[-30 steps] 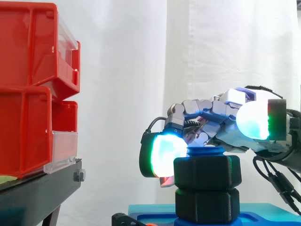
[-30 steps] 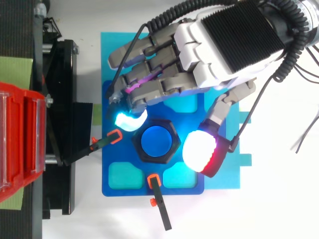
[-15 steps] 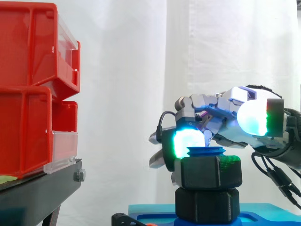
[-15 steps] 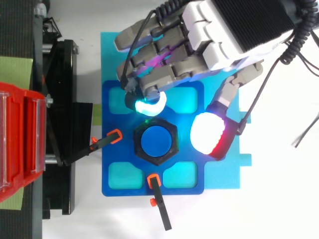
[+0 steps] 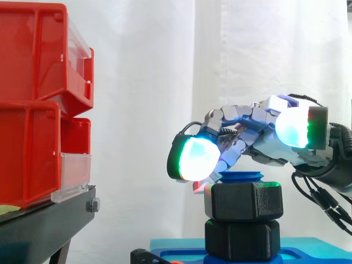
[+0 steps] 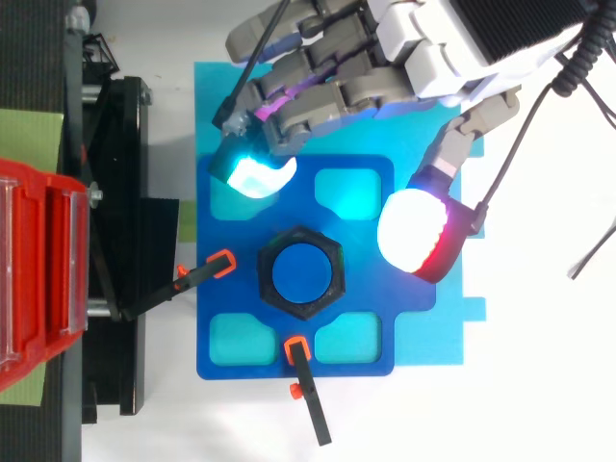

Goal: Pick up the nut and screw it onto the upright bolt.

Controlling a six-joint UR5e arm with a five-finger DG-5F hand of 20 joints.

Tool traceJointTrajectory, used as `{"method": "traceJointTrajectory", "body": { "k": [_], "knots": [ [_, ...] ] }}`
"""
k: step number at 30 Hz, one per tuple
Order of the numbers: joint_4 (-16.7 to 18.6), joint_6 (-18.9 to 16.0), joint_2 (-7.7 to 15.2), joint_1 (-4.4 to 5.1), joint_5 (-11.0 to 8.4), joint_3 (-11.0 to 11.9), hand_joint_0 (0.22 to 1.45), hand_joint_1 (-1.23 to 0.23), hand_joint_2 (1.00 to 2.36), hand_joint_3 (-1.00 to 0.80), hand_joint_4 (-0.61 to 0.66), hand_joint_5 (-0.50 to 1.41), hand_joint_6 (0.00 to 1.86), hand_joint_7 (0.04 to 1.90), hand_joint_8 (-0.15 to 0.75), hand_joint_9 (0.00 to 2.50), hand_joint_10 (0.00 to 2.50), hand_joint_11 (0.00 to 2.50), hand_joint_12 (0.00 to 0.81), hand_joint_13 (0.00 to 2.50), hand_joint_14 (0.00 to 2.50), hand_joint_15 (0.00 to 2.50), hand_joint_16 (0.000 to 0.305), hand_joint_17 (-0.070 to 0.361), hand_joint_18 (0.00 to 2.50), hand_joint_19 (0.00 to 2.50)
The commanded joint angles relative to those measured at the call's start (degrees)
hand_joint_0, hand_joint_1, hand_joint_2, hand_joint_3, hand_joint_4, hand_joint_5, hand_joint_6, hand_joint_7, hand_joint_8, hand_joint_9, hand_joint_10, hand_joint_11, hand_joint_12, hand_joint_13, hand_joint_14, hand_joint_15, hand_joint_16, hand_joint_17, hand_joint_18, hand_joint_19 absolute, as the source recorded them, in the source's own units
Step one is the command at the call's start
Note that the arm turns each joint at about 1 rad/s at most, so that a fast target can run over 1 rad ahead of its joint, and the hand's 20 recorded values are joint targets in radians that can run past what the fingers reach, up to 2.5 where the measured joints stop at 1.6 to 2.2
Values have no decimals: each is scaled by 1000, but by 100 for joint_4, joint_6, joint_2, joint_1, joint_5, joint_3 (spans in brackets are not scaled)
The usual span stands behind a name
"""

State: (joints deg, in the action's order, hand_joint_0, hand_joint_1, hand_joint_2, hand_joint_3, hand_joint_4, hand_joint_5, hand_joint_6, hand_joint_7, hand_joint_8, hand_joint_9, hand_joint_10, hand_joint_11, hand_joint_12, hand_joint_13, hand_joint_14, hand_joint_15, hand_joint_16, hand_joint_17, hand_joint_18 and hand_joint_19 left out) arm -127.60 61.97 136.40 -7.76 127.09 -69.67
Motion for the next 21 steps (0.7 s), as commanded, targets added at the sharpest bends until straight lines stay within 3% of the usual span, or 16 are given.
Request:
{"method": "traceJointTrajectory", "body": {
  "k": [1,7,10,21],
  "knots": [
    [78,-10,0,-15,9,6,496,-157,1000,-500,199,-95,503,795,234,893,0,0,221,707,0,0,29,66,444,72],
    [60,-10,0,37,27,6,493,-154,1000,-500,196,-102,503,742,225,871,0,0,220,693,0,0,30,67,431,71],
    [7,-10,9,152,-17,6,492,-154,1000,-500,194,-104,502,726,228,863,0,0,221,685,0,0,30,67,427,71],
    [42,8,9,424,-325,-3,492,-153,1000,-500,196,-105,502,725,228,859,0,0,222,680,0,0,30,68,425,67]
  ]
}}
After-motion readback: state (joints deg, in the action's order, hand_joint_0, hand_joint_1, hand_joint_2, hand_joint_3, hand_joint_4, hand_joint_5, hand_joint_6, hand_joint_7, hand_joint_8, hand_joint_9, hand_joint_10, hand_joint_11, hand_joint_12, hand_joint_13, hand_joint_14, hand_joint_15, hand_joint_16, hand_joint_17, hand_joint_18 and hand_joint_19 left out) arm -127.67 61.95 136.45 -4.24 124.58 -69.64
